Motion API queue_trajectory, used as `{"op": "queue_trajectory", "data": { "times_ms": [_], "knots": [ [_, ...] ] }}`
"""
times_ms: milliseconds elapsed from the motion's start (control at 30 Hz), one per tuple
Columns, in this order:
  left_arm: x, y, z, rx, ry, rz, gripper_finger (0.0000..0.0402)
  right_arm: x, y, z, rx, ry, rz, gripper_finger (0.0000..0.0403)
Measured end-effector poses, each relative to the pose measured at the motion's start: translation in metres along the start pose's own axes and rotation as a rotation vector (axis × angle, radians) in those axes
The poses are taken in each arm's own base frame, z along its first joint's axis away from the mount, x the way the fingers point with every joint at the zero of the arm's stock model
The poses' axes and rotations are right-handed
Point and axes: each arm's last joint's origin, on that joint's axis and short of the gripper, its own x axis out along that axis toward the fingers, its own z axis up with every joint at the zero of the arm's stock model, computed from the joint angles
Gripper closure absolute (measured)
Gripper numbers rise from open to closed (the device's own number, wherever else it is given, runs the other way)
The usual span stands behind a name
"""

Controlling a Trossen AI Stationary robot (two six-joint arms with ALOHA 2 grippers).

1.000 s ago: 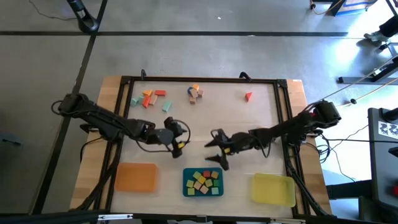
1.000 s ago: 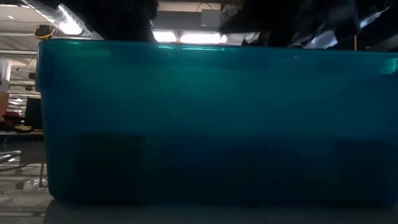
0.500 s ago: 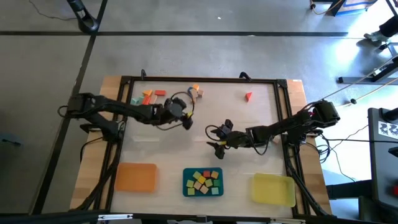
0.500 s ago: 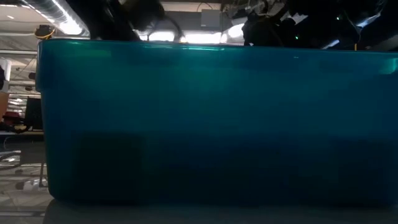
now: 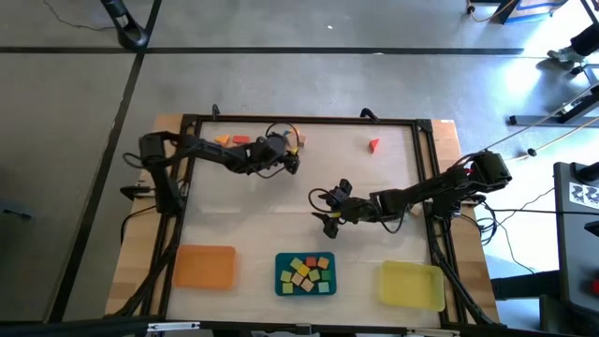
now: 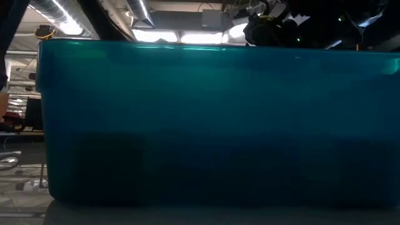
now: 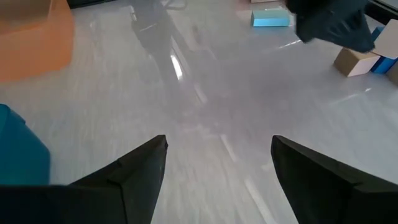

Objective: Sort blocks by size
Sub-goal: Put the brown cube block into the blue bin

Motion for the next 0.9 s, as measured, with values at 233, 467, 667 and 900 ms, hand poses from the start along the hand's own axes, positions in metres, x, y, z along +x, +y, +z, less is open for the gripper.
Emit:
{"op": "queue_trajectory", "data": {
  "times_ms": [233,467,667,900],
  "knots": [
    [0.019,0.002,-0.003,0.012,0.029,0.023,0.0164,0.000,0.000,0.000,0.000,0.000,0.000,0.0117],
    [0.026,0.004,-0.010,0.021,0.056,0.032,0.0164,0.000,0.000,0.000,0.000,0.000,0.000,0.0117],
    [0.029,0.012,-0.007,0.064,0.059,0.053,0.0193,0.000,0.000,0.000,0.006,0.000,0.000,0.0117],
    [0.034,0.022,-0.003,0.043,0.088,0.003,0.0261,0.000,0.000,0.000,0.026,0.001,0.000,0.0117]
  ]
}}
